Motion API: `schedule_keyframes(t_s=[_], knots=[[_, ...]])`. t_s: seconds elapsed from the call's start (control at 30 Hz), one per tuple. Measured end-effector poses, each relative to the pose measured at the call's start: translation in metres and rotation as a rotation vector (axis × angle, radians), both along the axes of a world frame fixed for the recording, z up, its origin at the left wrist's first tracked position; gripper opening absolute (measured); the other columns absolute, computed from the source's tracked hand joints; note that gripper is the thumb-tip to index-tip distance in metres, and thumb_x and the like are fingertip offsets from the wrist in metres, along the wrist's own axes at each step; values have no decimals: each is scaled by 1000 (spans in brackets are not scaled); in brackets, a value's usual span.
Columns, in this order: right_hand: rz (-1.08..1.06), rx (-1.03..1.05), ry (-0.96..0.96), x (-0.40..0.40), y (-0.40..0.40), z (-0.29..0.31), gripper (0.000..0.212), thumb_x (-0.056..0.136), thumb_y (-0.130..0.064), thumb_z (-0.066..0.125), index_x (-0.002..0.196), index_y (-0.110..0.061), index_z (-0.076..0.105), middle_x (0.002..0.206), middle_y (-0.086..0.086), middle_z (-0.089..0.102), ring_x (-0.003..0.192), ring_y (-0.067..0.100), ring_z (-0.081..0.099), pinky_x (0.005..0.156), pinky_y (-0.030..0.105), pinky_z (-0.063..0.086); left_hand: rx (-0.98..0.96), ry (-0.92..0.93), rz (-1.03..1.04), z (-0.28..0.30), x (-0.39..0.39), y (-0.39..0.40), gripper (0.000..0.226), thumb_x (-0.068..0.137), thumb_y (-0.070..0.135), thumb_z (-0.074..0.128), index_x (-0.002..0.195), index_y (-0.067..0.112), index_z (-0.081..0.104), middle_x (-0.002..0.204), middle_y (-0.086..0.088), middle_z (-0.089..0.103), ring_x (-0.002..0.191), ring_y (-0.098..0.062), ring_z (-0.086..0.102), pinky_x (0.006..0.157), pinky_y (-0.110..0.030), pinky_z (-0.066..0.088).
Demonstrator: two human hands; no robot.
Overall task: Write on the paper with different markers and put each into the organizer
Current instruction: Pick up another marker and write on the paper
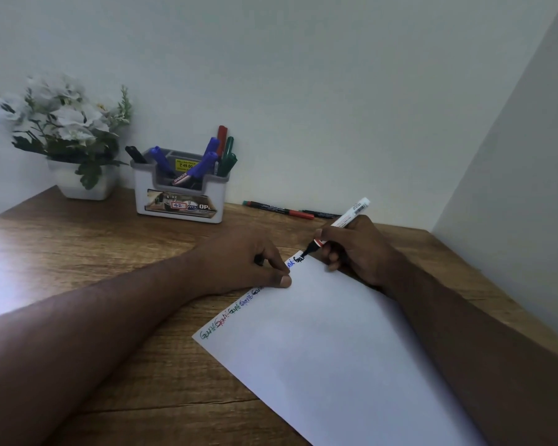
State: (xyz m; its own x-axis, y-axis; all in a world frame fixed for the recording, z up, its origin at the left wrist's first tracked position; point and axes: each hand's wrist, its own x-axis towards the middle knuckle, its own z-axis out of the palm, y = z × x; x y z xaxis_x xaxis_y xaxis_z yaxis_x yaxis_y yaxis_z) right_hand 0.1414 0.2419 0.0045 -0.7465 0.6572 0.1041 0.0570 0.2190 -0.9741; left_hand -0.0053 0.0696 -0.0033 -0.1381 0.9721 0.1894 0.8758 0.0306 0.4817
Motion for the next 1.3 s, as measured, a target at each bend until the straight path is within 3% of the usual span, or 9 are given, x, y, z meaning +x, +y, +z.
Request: schedule_keyframes(t_s=[0.33, 0.5, 0.7, 0.93, 1.1, 1.3], knots=[[-48, -41, 8, -1, 0, 2, 22, 85, 3, 59, 63, 1, 58, 44, 6, 50, 34, 13, 42, 48, 33, 55, -3, 5, 4, 3, 2, -1, 27, 81, 50, 68, 102, 35, 75, 100, 20, 69, 80, -1, 59, 74, -30, 53], [-34, -18, -9, -1, 0, 1, 21, 84, -1, 63, 64, 0, 61, 51, 7, 52, 39, 13, 44, 48, 31, 53, -16, 13, 3, 3, 2, 0, 29, 80, 52, 67, 103, 35, 74, 103, 18, 70, 82, -3, 60, 77, -36, 54], [-77, -33, 3, -2, 0, 1, 21, 84, 1, 61, 63, 1, 58, 47, 8, 49, 36, 14, 42, 49, 33, 55, -6, 16, 4, 3, 3, -1, 28, 80, 52, 67, 102, 36, 75, 101, 20, 70, 82, -2, 60, 77, -34, 53], [52, 64, -14, 0, -6, 0, 29, 84, 0, 63, 57, -8, 64, 49, 11, 54, 38, 15, 42, 44, 27, 48, 2, 4, 3, 2, 2, 0, 28, 79, 53, 67, 100, 36, 75, 90, 24, 67, 79, -1, 60, 76, -37, 54], [-131, -25, 28, -4, 2, -2, 13, 80, 3, 61, 68, 5, 59, 52, 11, 49, 37, 14, 41, 48, 32, 54, -9, 12, -9, 3, 2, 0, 28, 81, 51, 66, 102, 35, 75, 103, 17, 71, 82, -3, 61, 77, -36, 54], [-86, -38, 51, -3, 0, -3, 11, 83, 1, 62, 75, 9, 61, 54, 14, 51, 39, 15, 41, 53, 33, 56, -2, -13, 4, 2, 2, -1, 27, 80, 51, 68, 100, 34, 75, 92, 21, 69, 78, -2, 60, 76, -34, 53]])
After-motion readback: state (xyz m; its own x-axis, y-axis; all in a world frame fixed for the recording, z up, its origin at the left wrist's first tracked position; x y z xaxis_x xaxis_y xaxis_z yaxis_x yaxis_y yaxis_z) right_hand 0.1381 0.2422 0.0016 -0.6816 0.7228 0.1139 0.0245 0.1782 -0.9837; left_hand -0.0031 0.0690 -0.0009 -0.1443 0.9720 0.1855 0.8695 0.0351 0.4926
